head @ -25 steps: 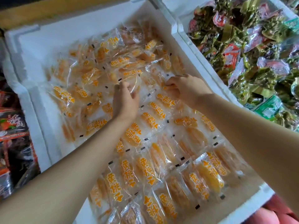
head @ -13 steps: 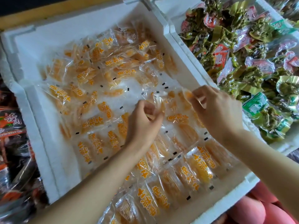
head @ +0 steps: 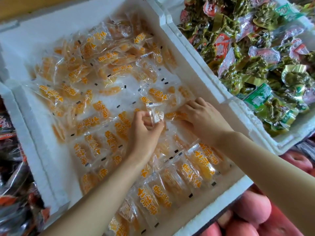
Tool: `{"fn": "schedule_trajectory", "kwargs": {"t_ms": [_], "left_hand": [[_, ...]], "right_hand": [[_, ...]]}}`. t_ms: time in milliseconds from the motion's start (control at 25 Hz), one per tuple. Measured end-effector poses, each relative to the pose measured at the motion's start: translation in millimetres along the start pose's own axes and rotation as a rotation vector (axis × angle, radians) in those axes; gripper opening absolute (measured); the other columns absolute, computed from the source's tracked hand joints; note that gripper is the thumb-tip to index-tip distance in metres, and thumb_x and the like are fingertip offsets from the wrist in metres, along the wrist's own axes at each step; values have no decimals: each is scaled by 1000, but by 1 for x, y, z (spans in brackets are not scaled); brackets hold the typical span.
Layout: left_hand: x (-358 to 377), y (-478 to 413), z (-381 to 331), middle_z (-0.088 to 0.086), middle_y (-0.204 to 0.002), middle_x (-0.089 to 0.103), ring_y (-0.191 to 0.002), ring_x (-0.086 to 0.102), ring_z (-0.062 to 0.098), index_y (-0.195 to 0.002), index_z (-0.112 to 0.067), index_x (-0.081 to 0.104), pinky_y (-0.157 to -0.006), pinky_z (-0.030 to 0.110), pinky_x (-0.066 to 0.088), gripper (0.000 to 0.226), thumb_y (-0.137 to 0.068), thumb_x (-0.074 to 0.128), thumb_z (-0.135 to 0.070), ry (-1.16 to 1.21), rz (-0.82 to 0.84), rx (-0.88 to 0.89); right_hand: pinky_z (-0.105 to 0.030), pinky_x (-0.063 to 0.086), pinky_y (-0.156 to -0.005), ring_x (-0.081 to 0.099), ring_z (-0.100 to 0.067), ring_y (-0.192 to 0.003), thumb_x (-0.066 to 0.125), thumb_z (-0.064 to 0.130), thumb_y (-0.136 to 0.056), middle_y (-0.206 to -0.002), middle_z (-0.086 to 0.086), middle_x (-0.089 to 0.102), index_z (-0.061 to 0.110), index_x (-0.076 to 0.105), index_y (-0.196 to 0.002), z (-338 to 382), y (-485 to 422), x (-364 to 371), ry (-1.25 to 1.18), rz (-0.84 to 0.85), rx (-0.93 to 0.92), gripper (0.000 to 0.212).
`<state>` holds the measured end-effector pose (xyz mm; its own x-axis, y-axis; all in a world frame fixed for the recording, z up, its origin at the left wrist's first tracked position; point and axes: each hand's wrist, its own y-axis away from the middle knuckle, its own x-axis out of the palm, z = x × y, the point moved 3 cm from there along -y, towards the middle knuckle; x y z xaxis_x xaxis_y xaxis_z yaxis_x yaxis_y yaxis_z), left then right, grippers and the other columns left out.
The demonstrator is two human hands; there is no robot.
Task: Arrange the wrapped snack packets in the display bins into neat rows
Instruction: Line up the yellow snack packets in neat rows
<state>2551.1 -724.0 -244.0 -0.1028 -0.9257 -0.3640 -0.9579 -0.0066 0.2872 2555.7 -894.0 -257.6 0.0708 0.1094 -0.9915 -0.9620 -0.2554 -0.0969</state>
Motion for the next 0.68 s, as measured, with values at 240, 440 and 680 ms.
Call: {"fn": "schedule_trajectory", "kwargs": {"t_ms": [240,440,680], "left_hand": [[-10,2,10,-2,-86,58,-68,56,12,-102,-23,47,-59,24,51,29,-84,70,-21,7,-18,-36],[-9,4,11,-9,-58,63,-60,62,19,-84,-20,51,-71,48,58,15,-82,65,-14,65,-12,-72],[34,-2,-3,0,-74,66,-60,68,20,-93,-21,43,-70,47,58,28,-82,65,-9,57,112,-70]], "right_hand": [[-26,34,-89,42,-18,-112,54,36,-90,-116,4,59,20,49,-121,12,-16,-1,-95,102,104,35],[-28,39,-67,53,-18,-103,58,34,-88,-109,5,59,21,50,-109,6,17,-33,-148,-42,218,26],[-31,39,-62,57,-22,-88,49,48,-92,-101,1,55,16,46,-104,-5,29,-16,-115,70,375,34]]}}
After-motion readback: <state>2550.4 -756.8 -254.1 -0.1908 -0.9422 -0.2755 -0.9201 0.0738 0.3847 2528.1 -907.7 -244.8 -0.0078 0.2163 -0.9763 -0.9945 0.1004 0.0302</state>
